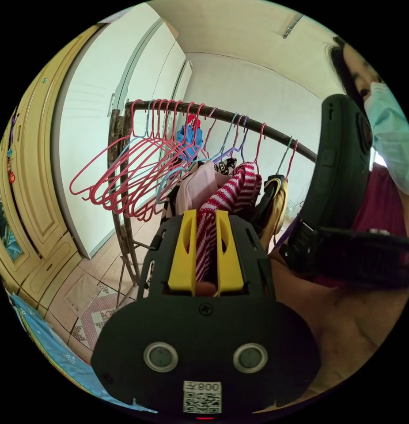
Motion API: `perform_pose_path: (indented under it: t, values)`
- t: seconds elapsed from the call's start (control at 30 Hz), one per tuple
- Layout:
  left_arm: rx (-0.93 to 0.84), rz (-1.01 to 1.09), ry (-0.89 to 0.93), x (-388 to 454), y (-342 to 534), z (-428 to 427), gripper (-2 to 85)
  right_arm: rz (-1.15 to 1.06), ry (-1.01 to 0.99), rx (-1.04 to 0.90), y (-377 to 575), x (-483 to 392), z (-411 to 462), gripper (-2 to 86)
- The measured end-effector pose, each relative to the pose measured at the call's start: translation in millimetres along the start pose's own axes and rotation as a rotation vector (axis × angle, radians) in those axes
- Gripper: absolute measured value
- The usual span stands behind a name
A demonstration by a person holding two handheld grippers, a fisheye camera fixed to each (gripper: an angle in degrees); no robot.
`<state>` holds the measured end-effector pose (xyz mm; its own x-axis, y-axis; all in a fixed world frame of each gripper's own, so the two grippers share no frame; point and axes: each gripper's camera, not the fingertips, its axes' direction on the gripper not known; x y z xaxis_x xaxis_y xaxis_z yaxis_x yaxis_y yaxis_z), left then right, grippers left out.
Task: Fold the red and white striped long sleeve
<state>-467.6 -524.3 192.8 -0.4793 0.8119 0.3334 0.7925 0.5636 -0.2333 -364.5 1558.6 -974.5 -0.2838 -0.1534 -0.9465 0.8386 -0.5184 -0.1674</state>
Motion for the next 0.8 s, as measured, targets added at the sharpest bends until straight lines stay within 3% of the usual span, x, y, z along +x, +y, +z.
perform_pose_path:
  t: [0.3, 0.53, 0.8]
  values:
    - [-0.029, -0.007, -0.028, -3, -7, 4, 5.9, 0.034, -0.027, -0.005, 19, 14, 0, 5.4]
    - [0.079, -0.057, -0.024, -18, 3, -19, 5.8, 0.035, -0.021, -0.002, 31, 18, -1, 5.4]
    - [-0.014, -0.010, -0.011, -19, 6, 10, 6.7, 0.044, -0.022, -0.013, 46, 23, 2, 5.4]
